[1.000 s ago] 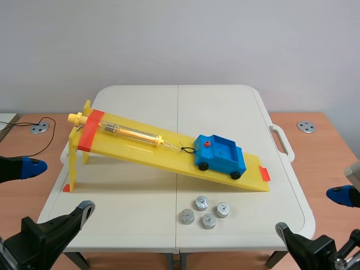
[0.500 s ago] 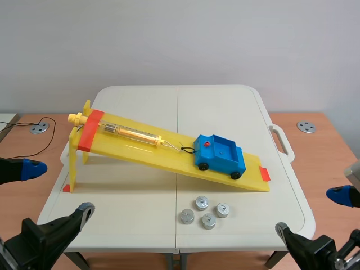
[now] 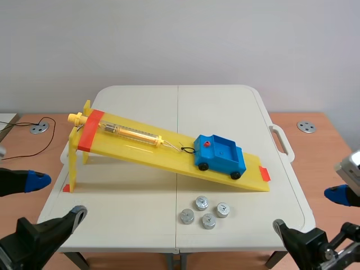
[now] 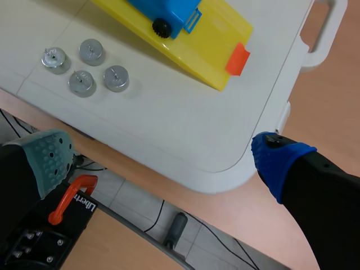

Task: Place the four metal weights on the blue cart on the ramp.

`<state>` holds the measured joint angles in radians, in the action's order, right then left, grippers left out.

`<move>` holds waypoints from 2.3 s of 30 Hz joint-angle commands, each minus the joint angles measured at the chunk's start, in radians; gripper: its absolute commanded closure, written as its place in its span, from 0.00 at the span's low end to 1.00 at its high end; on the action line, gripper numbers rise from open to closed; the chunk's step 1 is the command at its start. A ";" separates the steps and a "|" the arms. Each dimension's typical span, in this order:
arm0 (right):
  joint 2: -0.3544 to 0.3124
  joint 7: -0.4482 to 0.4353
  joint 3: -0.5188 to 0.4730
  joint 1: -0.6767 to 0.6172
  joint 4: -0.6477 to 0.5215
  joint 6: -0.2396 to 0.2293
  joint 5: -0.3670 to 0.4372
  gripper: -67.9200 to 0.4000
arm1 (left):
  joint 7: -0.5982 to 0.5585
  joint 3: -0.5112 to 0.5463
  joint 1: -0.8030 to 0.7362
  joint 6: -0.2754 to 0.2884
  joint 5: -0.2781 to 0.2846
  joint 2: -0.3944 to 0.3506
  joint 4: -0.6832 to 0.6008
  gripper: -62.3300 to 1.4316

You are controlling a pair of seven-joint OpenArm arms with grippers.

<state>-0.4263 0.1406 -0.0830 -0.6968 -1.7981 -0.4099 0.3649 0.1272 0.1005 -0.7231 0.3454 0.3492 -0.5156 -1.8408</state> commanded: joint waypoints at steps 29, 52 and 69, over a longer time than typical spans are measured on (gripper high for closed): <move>0.167 0.074 0.307 0.344 0.012 -0.036 -0.060 0.46 | 0.053 0.019 0.028 0.025 0.074 0.050 -0.073 0.93; 0.294 0.007 0.502 0.523 0.270 0.059 -0.336 0.51 | 0.054 0.019 0.028 0.025 0.074 0.050 -0.073 0.93; 0.351 -0.051 0.575 0.599 0.426 0.131 -0.425 0.55 | 0.054 0.019 0.028 0.025 0.074 0.050 -0.073 0.93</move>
<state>-0.1059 0.2276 0.4774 -0.1848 -1.3216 -0.3202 -0.0704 0.2806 0.1005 -0.6983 0.3454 0.3492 -0.4789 -1.8408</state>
